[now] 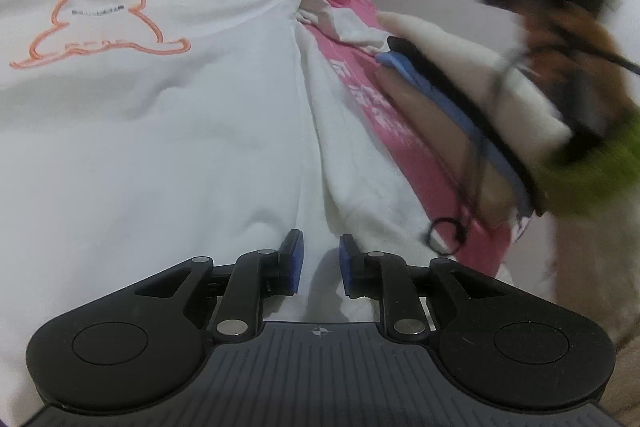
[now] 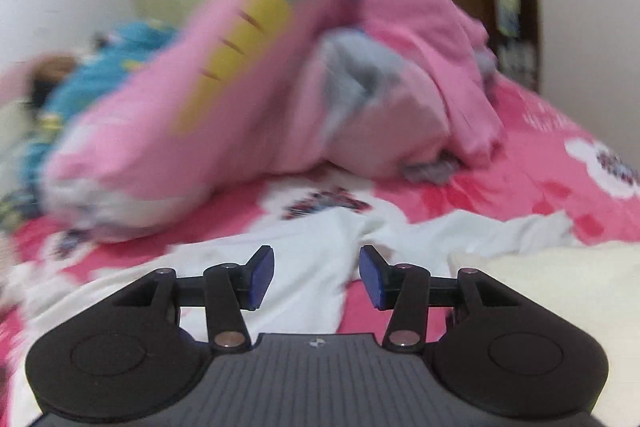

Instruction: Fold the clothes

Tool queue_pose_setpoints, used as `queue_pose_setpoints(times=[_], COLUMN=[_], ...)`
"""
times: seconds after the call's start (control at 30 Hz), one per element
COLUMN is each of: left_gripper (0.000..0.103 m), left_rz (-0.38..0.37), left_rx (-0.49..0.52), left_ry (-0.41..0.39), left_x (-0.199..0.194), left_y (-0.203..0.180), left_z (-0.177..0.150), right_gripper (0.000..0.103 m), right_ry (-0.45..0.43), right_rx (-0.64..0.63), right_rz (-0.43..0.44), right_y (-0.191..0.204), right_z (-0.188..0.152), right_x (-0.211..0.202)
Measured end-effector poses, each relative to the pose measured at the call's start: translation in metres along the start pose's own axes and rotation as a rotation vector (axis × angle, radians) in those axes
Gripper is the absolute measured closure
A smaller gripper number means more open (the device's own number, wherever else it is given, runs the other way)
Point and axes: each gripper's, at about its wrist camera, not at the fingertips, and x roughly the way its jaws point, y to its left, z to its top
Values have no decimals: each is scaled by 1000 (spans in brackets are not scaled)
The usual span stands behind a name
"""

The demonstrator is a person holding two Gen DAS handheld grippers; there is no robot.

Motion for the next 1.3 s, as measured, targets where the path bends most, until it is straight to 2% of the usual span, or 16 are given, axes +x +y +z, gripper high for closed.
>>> queue_pose_setpoints(times=[0.17, 0.33, 0.43, 0.47, 0.5, 0.57, 0.67, 0.77, 0.97, 1.07, 1.1, 1.17, 1.2, 1.3], left_gripper=[78, 76, 74, 74, 74, 74, 74, 74, 74, 74, 74, 74, 74, 74], left_rz=[42, 102, 134, 141, 148, 151, 159, 169, 179, 184, 186, 189, 190, 178], left_rx=[48, 119, 156, 166, 176, 194, 203, 206, 218, 224, 226, 230, 232, 231], left_ry=[2, 6, 6, 7, 7, 8, 14, 18, 20, 22, 22, 23, 23, 26], left_x=[2, 0, 7, 9, 10, 9, 10, 11, 13, 15, 15, 16, 16, 16], left_y=[-5, -22, -31, -33, -35, -38, -41, -44, -48, -50, -51, -52, -53, -55], left_z=[-4, -10, -9, -10, -10, -13, -12, -12, -13, -13, -13, -14, -14, -14], right_gripper=[53, 55, 55, 55, 55, 55, 55, 57, 59, 67, 74, 88, 97, 99], right_ry=[-25, 62, 136, 146, 143, 119, 121, 109, 48, 60, 63, 64, 48, 1], right_rx=[-33, -55, 41, 68, 79, 60, 13, -115, -510, -636, -661, -682, -642, -521], right_rz=[106, 239, 396, 423, 417, 344, 266, 279, 256, 243, 234, 222, 215, 193], right_y=[-8, -13, -19, -22, -24, -25, -14, 12, 67, 78, 79, 78, 73, 59], right_z=[-43, -94, -116, -125, -131, -145, -164, -181, -207, -221, -224, -228, -225, -218], right_x=[-98, -149, -170, -177, -183, -188, -175, -154, -132, -118, -113, -105, -107, -115])
